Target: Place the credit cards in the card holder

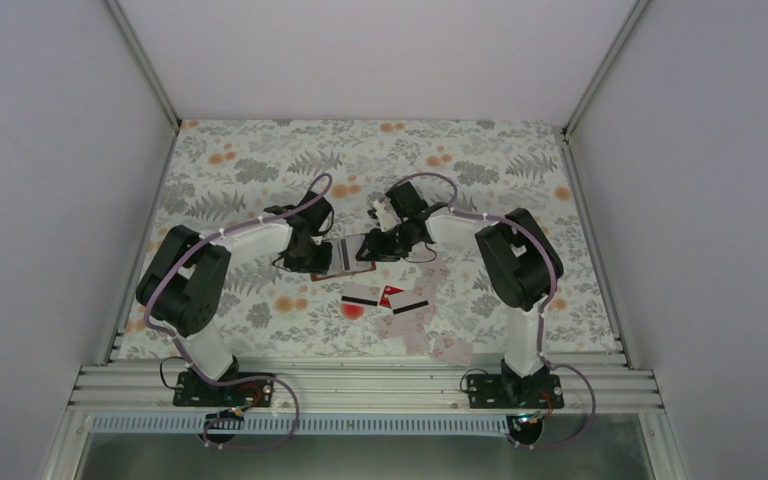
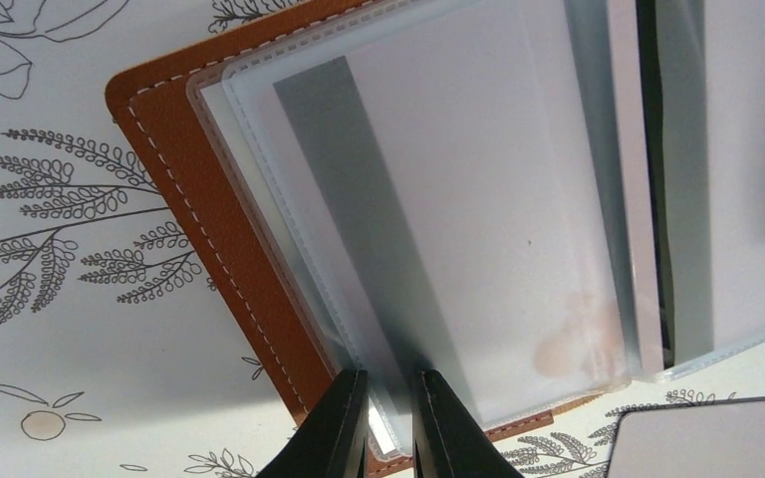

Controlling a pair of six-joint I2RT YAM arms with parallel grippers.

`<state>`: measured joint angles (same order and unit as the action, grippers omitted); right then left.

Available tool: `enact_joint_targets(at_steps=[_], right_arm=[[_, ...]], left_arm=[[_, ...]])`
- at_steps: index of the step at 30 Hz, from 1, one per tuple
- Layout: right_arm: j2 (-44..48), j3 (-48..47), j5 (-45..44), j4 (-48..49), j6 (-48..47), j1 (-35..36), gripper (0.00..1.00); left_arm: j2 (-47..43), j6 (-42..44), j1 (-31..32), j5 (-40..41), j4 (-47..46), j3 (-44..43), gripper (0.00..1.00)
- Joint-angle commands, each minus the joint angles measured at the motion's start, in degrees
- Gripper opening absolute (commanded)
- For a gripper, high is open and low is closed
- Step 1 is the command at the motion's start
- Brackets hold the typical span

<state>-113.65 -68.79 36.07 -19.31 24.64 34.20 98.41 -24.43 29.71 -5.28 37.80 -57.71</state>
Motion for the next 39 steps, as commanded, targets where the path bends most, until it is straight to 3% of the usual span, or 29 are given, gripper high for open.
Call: enact_joint_targets(at_steps=[1,39], right_arm=[[-1.9,-0.1,4.3,2.1,0.5,0.6,0.33],[-2.5,-3.4,16.4,7.6,1.0,1.5,0.32]], left_arm=[[0.9,0.8,-0.3,-1.0,-0.8,-0.4,0.14],[0.5,0.2,-0.3,-2.1,-1.1,-1.0,0.14]])
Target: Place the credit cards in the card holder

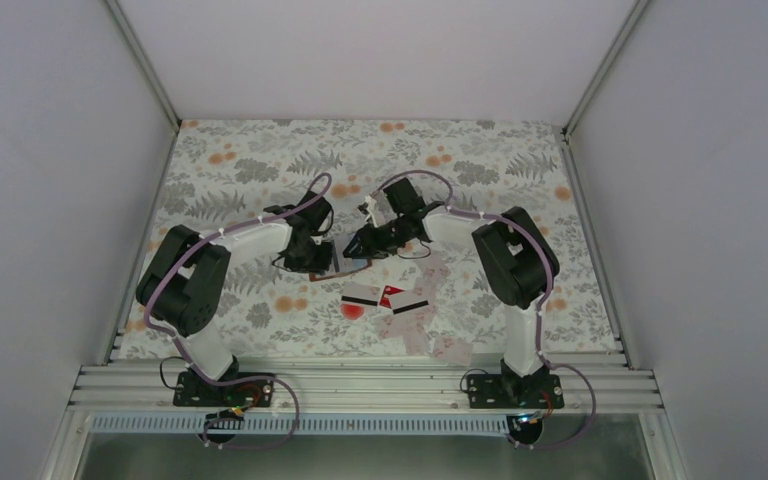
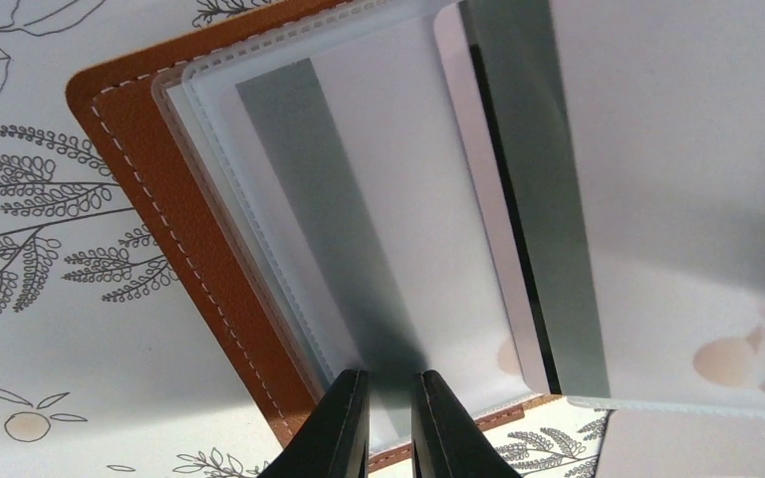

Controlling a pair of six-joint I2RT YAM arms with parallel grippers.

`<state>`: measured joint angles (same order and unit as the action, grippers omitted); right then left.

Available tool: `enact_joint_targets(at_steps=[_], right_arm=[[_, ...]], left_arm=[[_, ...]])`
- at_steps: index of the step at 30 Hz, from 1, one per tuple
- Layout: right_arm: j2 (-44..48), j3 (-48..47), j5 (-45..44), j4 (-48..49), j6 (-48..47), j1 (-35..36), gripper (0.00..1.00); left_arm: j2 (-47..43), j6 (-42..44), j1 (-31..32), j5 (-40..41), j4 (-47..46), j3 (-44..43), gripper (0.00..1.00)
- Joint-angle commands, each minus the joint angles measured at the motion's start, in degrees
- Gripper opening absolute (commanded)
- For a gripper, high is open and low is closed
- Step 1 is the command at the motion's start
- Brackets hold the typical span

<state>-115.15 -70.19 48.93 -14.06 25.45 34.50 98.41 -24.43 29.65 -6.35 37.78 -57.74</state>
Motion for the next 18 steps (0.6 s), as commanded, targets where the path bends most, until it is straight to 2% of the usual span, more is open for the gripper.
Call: enact_joint_targets(at_steps=[1,12,18], right_arm=[[-1.2,-2.2,4.2,2.5,0.2,1.4,0.32],[-4.9,-6.5,6.4,1.7,-0.2,2.6,0.32],[-6.6,-9.6,9.5,3.6,0.5,3.3,0.32]], left_arm=[[0.4,0.2,-0.2,-1.1,-1.0,-1.0,0.13],[-1.3,-0.7,-0.4,-1.1,0.4,-1.9,0.13],[-2.2,-1.4,-1.8,-4.0,-1.1,-0.3,0.13]])
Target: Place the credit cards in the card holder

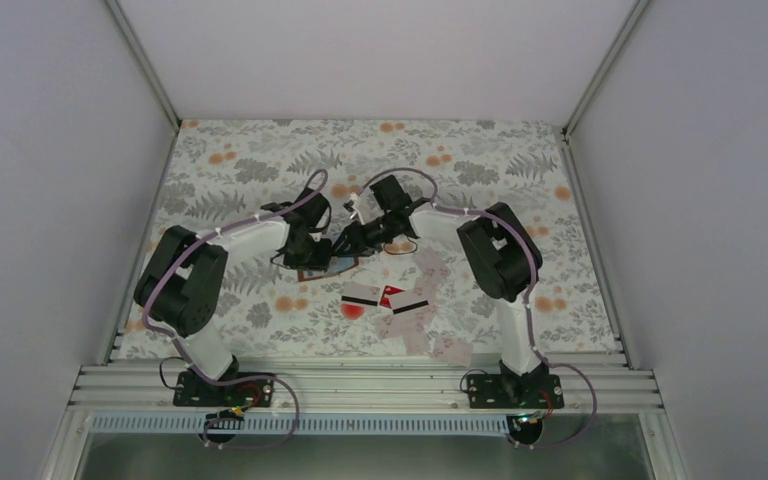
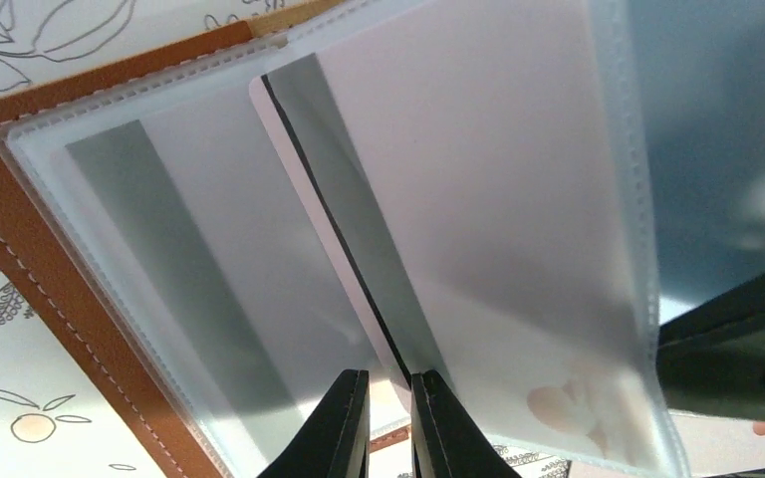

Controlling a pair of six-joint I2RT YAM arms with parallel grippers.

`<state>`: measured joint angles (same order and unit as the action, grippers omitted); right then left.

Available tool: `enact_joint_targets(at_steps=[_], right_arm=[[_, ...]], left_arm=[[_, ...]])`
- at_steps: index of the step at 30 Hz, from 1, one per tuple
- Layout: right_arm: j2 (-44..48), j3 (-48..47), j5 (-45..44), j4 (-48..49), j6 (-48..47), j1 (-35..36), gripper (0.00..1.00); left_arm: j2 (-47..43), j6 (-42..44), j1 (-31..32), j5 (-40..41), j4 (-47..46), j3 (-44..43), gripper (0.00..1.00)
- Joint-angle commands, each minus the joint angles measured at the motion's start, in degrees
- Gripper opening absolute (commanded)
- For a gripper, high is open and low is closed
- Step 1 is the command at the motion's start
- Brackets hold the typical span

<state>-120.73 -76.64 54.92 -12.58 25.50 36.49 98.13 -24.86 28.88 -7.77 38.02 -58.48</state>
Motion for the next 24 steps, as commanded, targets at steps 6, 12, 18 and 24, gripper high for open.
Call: enact_joint_targets(at_steps=[6,12,18,24], right_arm=[[-4.1,-6.8,6.0,0.9,-1.4,1.8,0.32],[-6.3,-9.0,7.7,1.0,-1.5,2.5,0.32],[-9.4,-12.2,8.4,0.4,-1.6,4.0,0.32],[-11.5,-15.5,7.7,-1.4,-2.1,5.5,0.32]], left_arm=[[-7.6,-3.8,-3.9,-4.6,-1.2,2.4,0.13],[-13.0,-6.5,-6.1,-3.7,1.4,3.4,0.13],[-16.7,-7.5,-7.4,-1.2,3.8,4.9,0.13],[-19.5,-7.1,-7.9,0.2,5.6,3.9,0.13]])
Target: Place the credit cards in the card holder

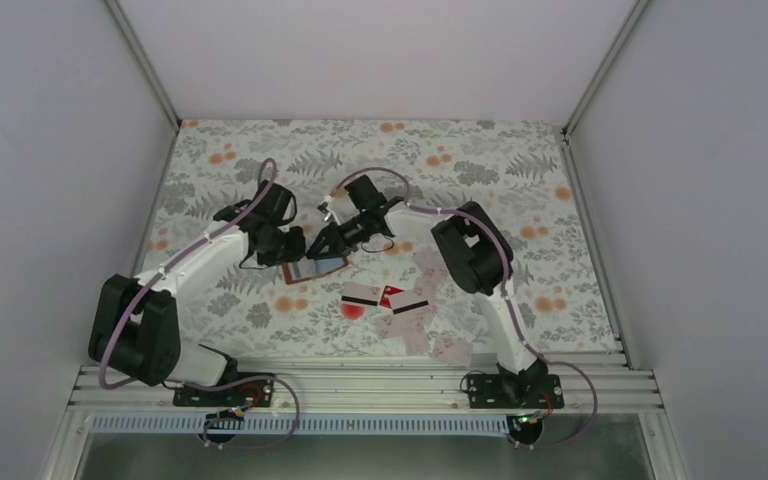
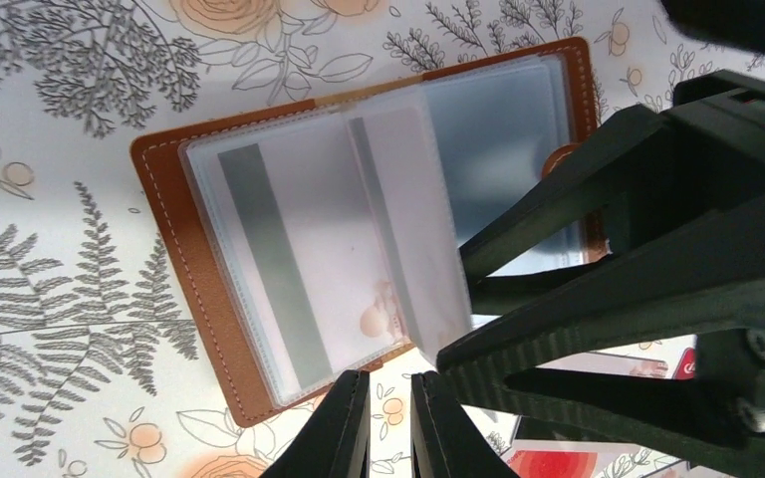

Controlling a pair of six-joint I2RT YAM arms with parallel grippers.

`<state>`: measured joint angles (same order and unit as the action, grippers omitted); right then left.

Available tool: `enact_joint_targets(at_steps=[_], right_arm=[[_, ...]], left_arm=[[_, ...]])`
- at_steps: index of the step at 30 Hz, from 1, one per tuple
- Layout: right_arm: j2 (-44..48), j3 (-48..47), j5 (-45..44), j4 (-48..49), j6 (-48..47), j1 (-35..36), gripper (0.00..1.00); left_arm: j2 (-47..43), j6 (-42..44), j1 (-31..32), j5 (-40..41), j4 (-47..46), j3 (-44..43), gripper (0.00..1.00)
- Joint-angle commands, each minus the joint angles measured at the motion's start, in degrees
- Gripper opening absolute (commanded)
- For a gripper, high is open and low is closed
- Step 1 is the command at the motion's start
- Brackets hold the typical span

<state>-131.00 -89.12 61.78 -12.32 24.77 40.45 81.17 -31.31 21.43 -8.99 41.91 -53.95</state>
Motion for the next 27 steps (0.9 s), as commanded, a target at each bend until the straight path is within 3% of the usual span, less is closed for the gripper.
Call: enact_joint_targets(at_steps=[1,10,27], right_arm=[[-1.3,-3.5,0.6,-2.2,-1.7,1.7,0.32],[-2.1,-10.9,3.1,-9.2,-5.6,3.3,0.39],[-7.5,-14.4,1.1,-10.7,-6.2,7.0,0.39]], left_arm=[[-2.8,-0.7,-0.4,1.1,1.8,-0.8,0.13],[-4.6,-1.0,-0.9,1.1,2.4,-2.1,0.13],[-8.1,-1.9,-2.5,3.1,6.7,-4.6,0.14]])
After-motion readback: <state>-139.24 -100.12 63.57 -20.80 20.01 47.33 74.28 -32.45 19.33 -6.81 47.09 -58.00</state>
